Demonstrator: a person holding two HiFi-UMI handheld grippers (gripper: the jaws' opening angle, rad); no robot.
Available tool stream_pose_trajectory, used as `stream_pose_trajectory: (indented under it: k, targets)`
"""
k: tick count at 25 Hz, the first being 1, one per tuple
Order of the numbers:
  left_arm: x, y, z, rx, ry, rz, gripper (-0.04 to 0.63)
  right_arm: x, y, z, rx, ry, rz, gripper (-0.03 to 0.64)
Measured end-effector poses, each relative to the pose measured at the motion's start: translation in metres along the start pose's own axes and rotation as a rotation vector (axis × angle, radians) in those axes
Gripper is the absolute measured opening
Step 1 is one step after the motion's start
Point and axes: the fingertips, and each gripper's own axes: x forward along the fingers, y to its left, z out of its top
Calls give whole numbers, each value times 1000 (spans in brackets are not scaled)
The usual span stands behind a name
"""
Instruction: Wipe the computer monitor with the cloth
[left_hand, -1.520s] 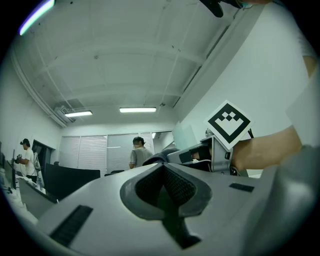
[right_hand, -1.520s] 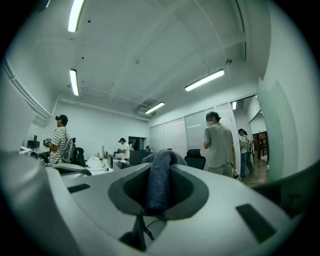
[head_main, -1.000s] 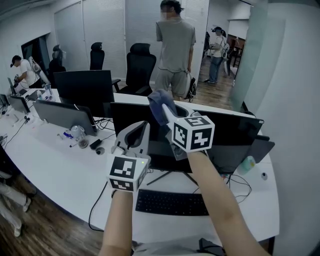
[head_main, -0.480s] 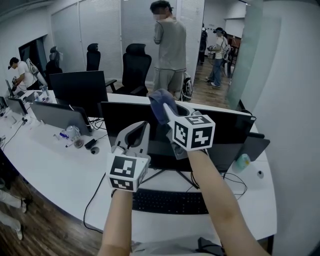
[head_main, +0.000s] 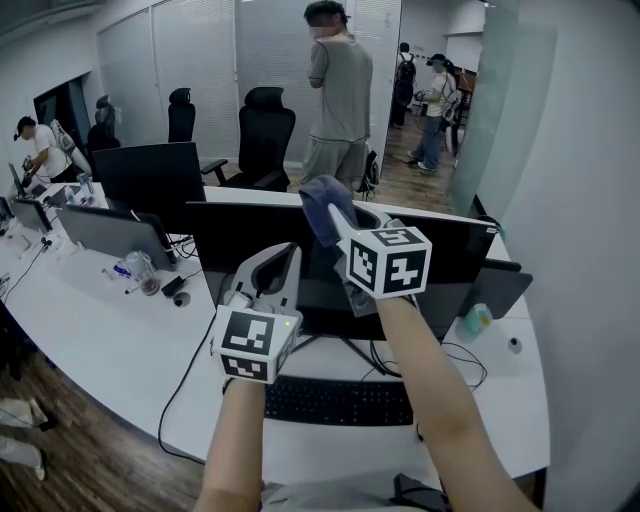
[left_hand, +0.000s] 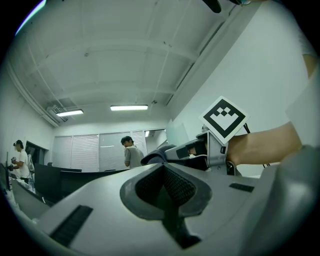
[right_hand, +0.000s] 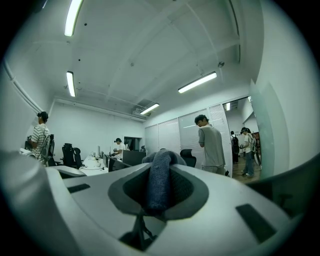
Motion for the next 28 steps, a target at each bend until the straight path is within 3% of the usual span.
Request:
stream_pose_trajectory:
  k: [28]
  targets:
    - [42,-82,11,18,-1,-62,6,-47,-65,4,-34,21,-8,66]
